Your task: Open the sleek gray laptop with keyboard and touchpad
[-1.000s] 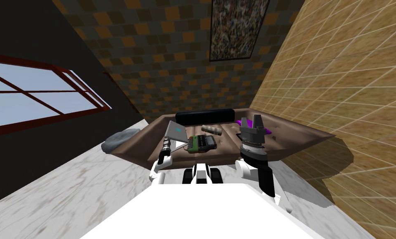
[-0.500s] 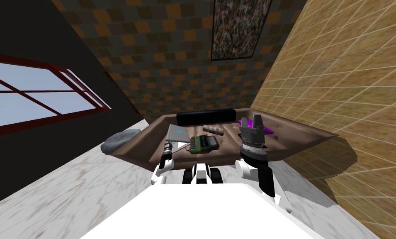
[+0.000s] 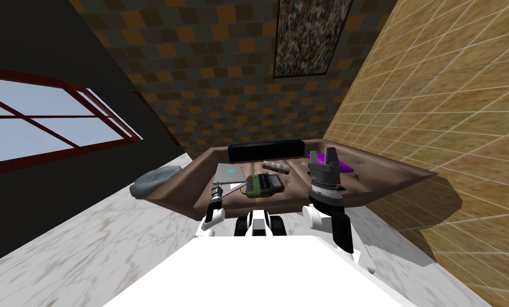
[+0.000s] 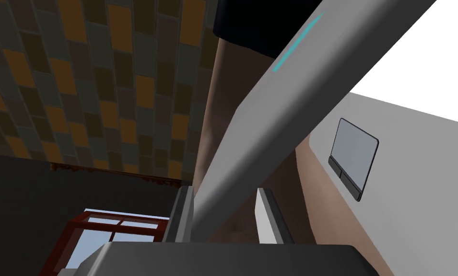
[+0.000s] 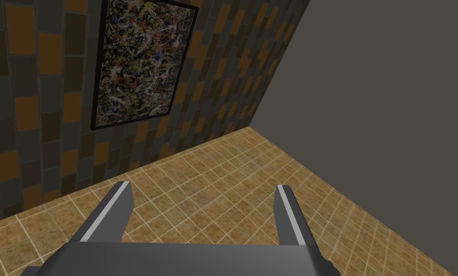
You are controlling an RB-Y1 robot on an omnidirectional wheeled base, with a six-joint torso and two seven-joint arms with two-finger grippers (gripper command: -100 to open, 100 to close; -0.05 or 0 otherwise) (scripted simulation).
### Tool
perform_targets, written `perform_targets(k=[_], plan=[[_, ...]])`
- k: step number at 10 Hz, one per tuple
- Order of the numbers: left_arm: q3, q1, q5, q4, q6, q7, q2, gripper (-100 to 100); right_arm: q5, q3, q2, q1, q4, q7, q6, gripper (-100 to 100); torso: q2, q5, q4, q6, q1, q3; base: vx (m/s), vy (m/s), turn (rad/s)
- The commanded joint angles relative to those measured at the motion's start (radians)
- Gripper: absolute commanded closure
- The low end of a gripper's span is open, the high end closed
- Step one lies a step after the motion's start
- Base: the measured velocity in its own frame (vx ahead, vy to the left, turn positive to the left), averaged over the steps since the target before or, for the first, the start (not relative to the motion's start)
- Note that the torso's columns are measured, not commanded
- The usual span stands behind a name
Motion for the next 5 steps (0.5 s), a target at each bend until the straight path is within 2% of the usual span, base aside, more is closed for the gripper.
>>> perform_targets(k=[1,2,5], plan=[[-0.002,-0.019,0.021,0.005,0.018,0.017,0.009,-100,0.000,0.000,0.000,0.000,0.000,0.000,0.000,0,-0.001,0.001,-0.001,-0.001,0.002,0.000,-0.021,0.020,0.051],[-0.002,-0.019,0.021,0.005,0.018,0.017,0.009,-100,0.000,0.000,0.000,0.000,0.000,0.000,0.000,0,0.001,0.000,-0.001,0.000,-0.001,0.000,-0.046,-0.018,0.027],[0.003,-0.053,0.022,-0.030,0.087,0.016,0.020,-100,0.000,0.000,0.000,0.000,0.000,0.000,0.000,0,0.000,-0.001,0.000,0.000,-0.001,0.000,-0.045,-0.035,0.032]])
